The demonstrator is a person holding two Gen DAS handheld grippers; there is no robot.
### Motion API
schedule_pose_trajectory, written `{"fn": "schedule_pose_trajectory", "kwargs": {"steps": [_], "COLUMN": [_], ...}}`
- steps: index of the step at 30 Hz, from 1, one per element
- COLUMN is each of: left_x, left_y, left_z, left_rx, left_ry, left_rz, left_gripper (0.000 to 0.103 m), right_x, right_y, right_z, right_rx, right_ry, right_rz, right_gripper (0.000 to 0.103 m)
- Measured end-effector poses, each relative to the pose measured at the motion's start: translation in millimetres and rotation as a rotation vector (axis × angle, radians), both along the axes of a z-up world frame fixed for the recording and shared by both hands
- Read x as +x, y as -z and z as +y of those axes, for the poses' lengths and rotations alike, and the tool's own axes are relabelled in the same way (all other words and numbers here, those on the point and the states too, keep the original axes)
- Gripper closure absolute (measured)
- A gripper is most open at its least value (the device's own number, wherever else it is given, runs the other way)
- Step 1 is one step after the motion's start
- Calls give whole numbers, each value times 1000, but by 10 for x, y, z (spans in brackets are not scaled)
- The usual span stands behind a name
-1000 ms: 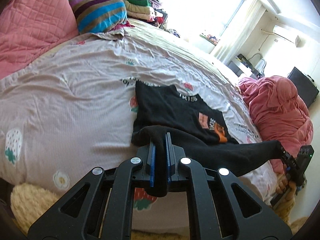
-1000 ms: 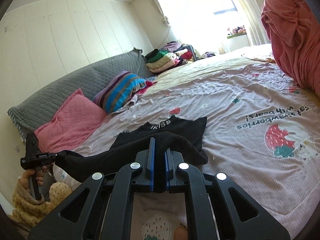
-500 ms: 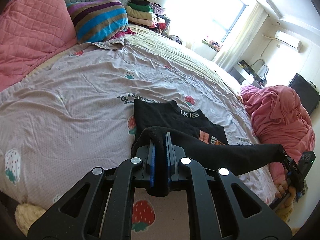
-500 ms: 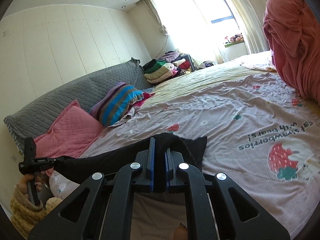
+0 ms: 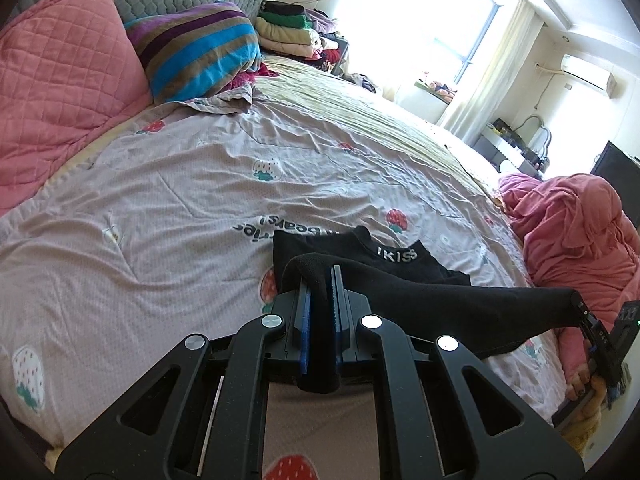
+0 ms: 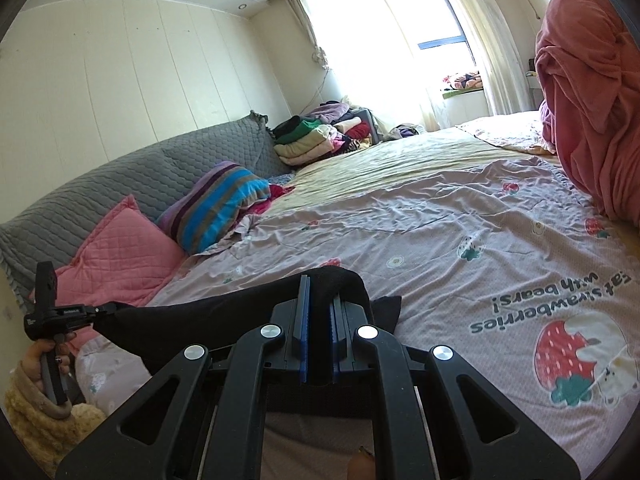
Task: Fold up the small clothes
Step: 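Lift the hem with both grippers and fold it toward the collar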
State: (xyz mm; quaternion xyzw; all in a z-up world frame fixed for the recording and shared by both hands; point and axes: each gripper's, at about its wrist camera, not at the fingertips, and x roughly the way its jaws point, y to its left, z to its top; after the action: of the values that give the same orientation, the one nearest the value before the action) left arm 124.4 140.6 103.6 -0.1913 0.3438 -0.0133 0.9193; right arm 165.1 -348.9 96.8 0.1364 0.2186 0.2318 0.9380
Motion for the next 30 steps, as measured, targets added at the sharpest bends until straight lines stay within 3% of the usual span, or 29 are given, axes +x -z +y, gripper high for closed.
{"fn": "schedule_pose_trajectory", "kwargs": {"steps": [16,30], "left_x": [566,813], "left_y": [341,628], "left_z": [-14,-1], "left_rx": [45,43], "left_ry": [-31,-75], "left_rz": [74,112], "left_gripper": [100,97], "right_x": [585,933], "right_y": [363,726], "right_z": [129,234], "right_rx": [-57,-105], "right_ry": [37,71], "right_rz": [90,176], "right_gripper": [96,96]}}
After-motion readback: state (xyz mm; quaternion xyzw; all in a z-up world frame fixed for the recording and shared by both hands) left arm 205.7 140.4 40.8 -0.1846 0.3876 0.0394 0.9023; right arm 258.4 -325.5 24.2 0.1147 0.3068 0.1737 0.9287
